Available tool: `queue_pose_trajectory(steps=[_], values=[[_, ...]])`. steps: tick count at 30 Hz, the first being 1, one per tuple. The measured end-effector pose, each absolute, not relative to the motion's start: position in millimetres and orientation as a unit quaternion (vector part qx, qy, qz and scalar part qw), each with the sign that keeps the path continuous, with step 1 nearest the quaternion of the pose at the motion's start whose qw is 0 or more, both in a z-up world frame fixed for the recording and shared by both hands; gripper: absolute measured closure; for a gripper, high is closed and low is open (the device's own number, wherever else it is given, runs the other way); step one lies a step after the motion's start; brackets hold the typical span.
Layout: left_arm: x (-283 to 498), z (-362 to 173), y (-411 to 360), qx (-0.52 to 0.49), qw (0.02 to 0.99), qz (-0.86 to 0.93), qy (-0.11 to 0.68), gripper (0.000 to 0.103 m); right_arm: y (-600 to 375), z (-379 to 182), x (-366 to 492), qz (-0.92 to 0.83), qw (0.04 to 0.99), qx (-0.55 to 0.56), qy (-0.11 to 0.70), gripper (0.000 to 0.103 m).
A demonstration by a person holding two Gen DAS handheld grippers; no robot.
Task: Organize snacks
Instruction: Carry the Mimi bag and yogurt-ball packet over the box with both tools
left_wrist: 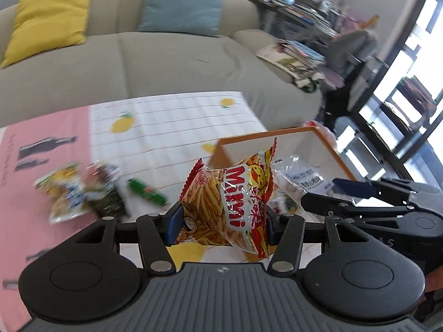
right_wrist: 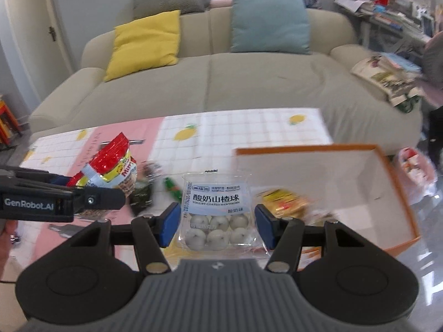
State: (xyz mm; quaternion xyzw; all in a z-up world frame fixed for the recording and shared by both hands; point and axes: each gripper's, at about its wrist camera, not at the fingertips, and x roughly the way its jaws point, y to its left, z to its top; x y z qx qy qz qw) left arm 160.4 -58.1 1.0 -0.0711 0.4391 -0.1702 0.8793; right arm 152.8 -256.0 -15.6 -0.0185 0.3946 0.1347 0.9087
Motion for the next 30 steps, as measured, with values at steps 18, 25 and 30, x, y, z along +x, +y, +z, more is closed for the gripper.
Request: queue_pose_trajectory(steps=[18, 25, 30], values=[[252, -48, -171, 0.052, 0.844, -0.241, 0.476, 0.04, -330, -68, 235, 0.063, 0.877, -0.059, 0.472, 0.046], [267, -74, -188, 0.106, 0.834, -0.257, 0.477, 0.04, -338, -106, 255, 0.06, 0.859, -0.055, 0.506, 0.045], [272, -78, -203, 0.146, 0.831, -0.267, 0.466, 0.04, -331, -122, 262, 0.067, 0.854, -0.084, 0.51, 0.045]])
